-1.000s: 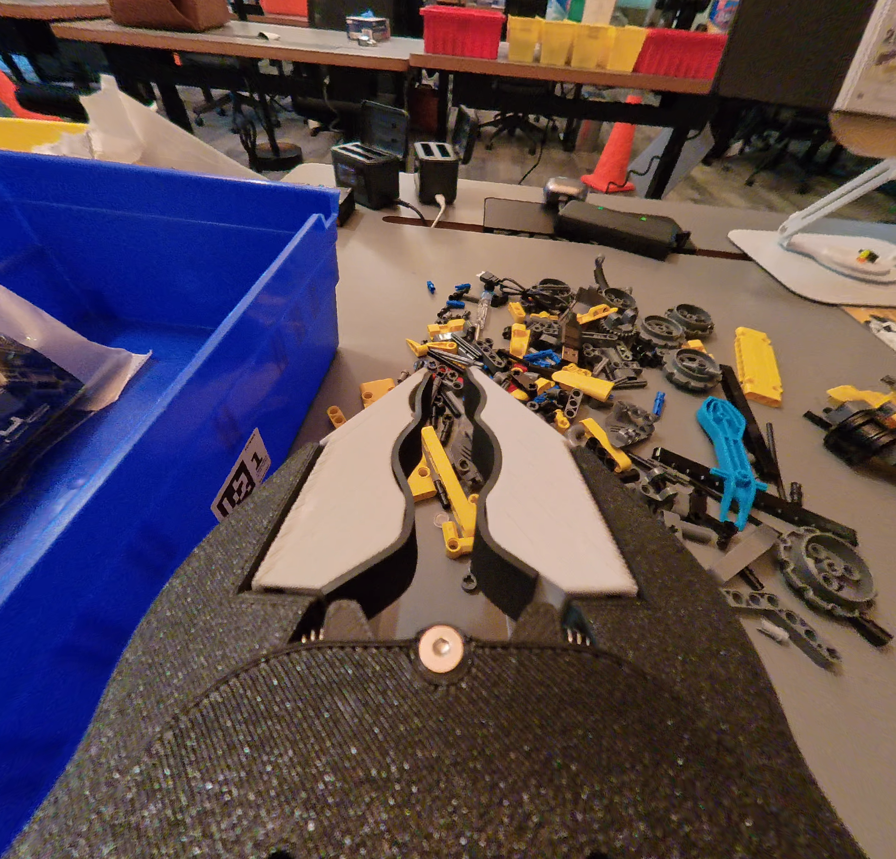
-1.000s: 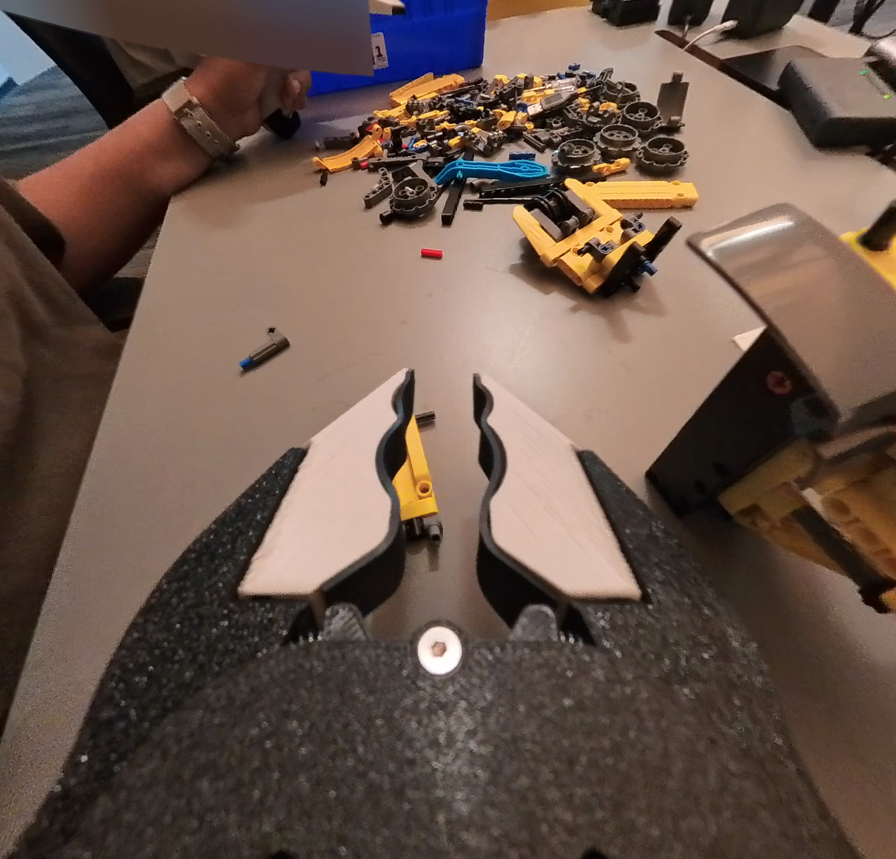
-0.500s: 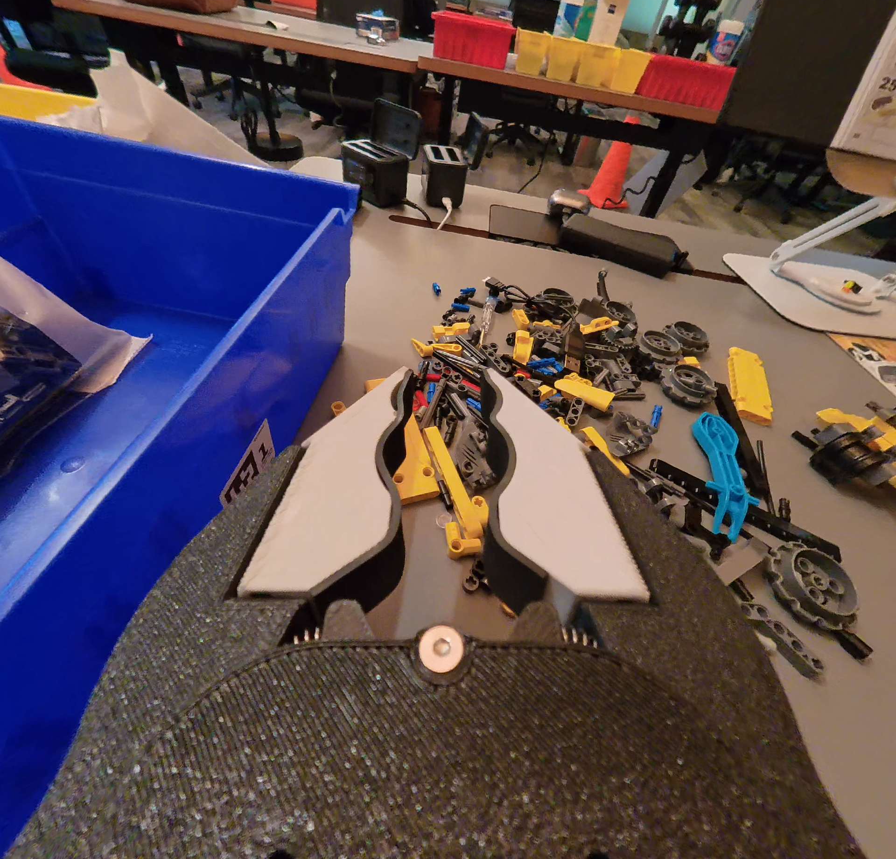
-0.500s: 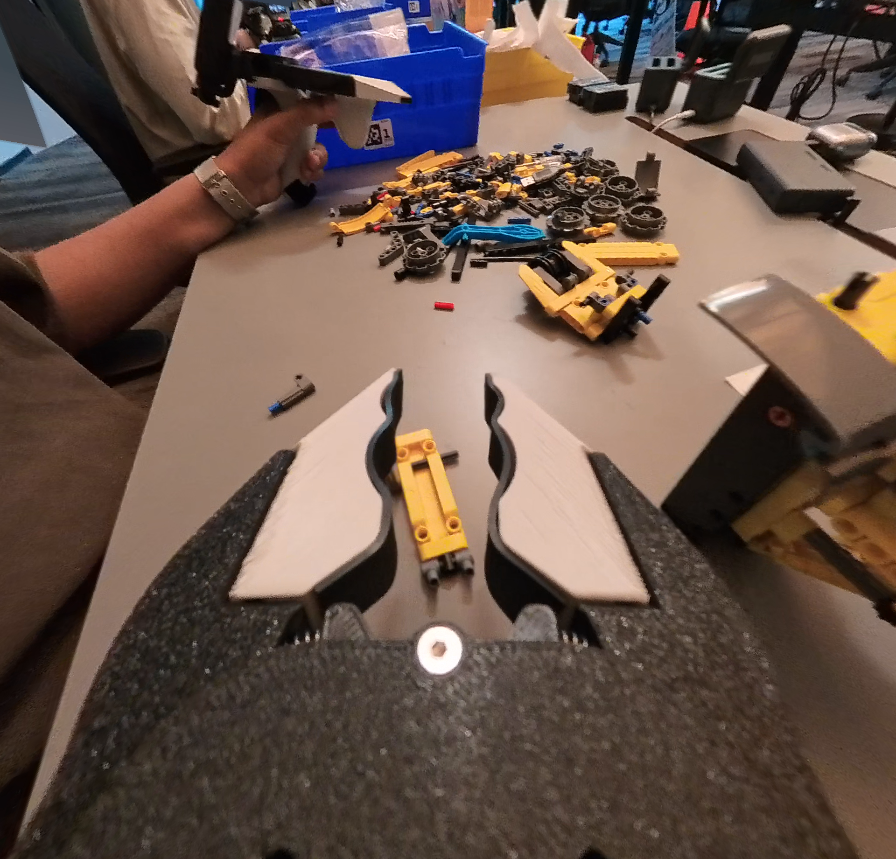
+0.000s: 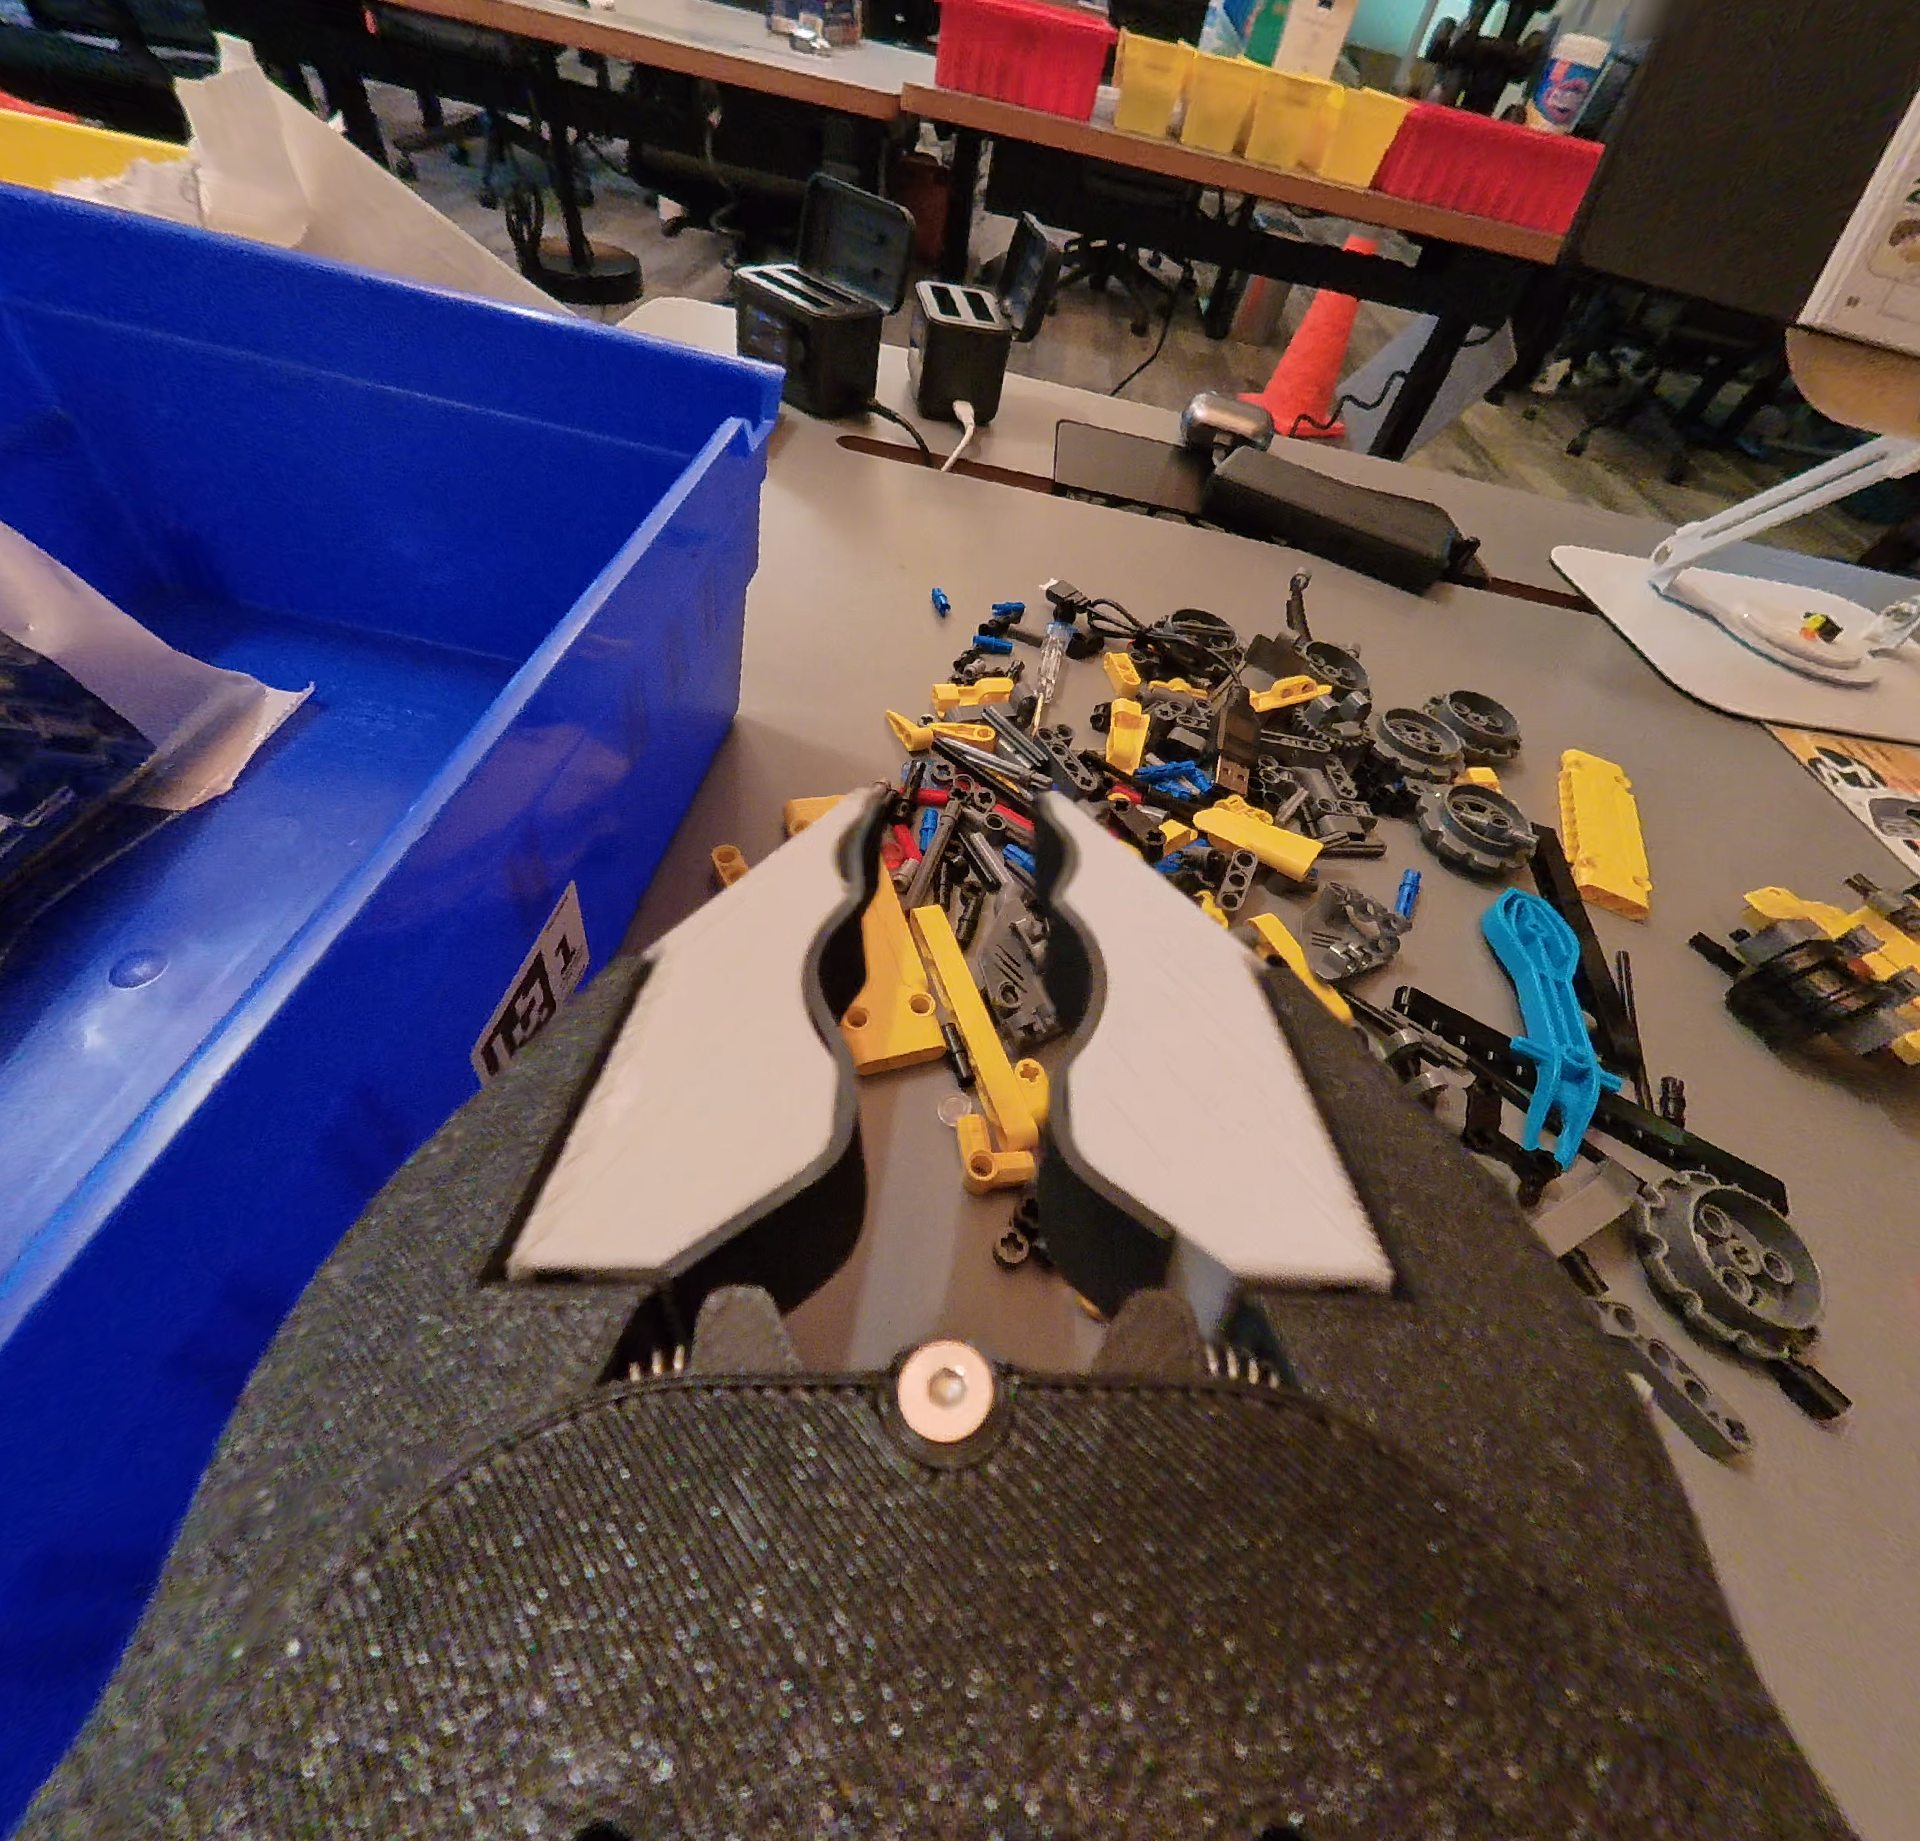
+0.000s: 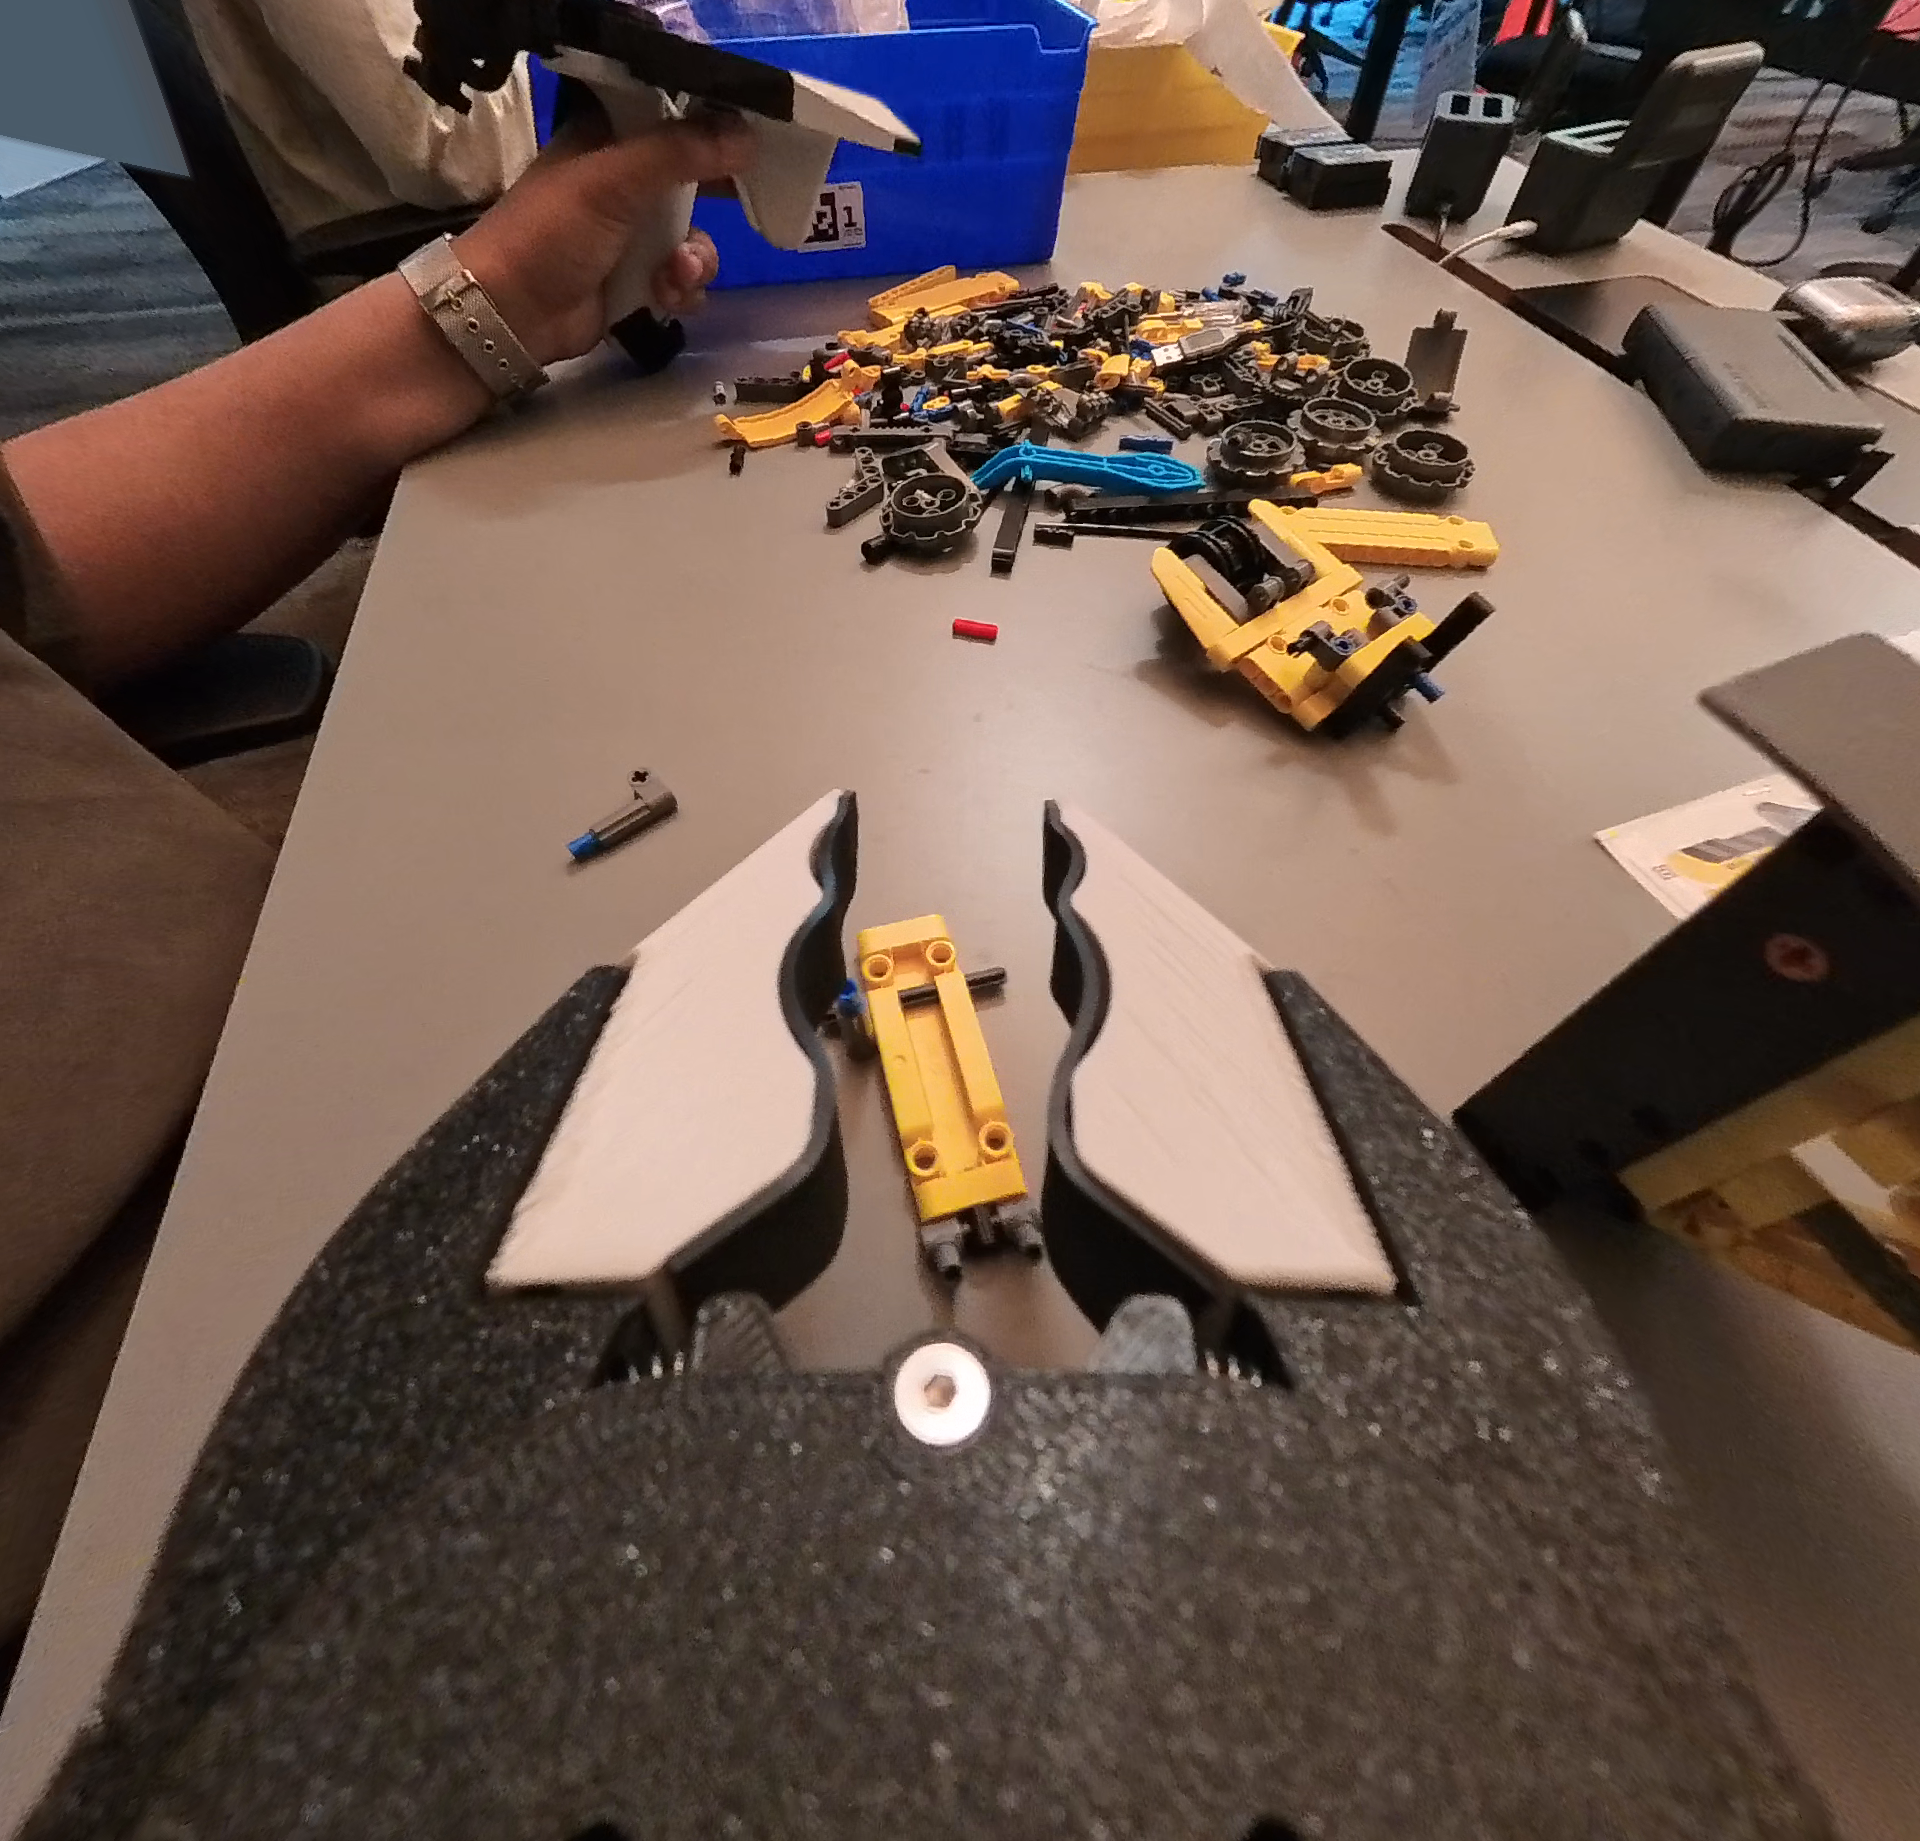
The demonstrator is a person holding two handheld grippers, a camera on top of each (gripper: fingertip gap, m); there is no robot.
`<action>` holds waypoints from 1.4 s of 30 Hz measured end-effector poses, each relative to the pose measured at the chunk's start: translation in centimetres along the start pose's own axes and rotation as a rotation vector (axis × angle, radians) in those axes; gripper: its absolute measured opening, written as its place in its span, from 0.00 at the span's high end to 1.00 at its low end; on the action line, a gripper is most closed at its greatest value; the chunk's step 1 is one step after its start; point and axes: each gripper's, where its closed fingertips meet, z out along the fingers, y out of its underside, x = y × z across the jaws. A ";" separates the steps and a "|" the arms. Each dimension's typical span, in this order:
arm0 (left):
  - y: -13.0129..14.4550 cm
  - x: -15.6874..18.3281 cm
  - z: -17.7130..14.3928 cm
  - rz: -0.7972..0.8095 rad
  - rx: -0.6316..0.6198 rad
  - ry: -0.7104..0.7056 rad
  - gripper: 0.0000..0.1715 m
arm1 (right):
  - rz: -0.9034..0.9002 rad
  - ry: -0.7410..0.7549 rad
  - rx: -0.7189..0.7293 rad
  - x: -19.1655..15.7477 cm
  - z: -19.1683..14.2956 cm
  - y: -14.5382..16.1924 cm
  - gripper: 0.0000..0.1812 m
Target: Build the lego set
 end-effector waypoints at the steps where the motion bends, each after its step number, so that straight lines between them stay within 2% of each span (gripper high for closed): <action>1: 0.1 0.1 0.1 0.006 -0.010 0.000 0.97 | 0.004 0.001 0.002 0.1 0.0 0.0 0.81; 2: 0.3 0.3 0.2 0.015 -0.023 0.010 1.00 | 0.007 0.003 0.003 0.2 -0.1 0.0 0.81; 4: 0.9 0.5 0.7 0.034 -0.074 0.009 1.00 | 0.012 0.006 0.005 0.4 -0.1 0.0 0.81; 9: 3.8 0.7 3.6 0.011 -0.340 0.052 0.99 | 0.039 -0.009 0.003 0.6 0.0 0.1 0.81; 14: 4.3 -0.2 5.8 0.039 -0.462 0.042 1.00 | 0.043 -0.001 0.005 0.8 0.0 0.1 0.81; 19: 5.3 0.4 6.1 0.066 -0.484 0.076 1.00 | 0.040 0.017 -0.028 1.5 0.1 0.6 0.81; 24: 4.7 2.8 4.9 0.068 -0.441 0.198 0.87 | 0.067 -0.002 -0.051 1.6 0.4 0.9 0.81; 26: 5.1 2.9 4.8 0.094 -0.455 0.195 0.86 | 0.081 -0.013 -0.065 1.6 0.6 1.1 0.81; 29: 6.0 2.0 5.0 0.187 -0.487 0.121 0.88 | 0.085 -0.020 -0.064 1.5 0.6 1.1 0.81; 34: 6.3 1.9 5.1 0.288 -0.489 0.108 0.93 | 0.078 -0.018 -0.057 1.5 0.5 1.0 0.81; 38: 5.8 2.0 5.0 0.289 -0.458 0.112 1.00 | 0.069 -0.019 -0.060 1.4 0.5 1.0 0.81; 42: 5.3 1.4 4.9 0.282 -0.423 0.090 1.00 | 0.057 -0.014 -0.063 1.3 0.5 1.1 0.81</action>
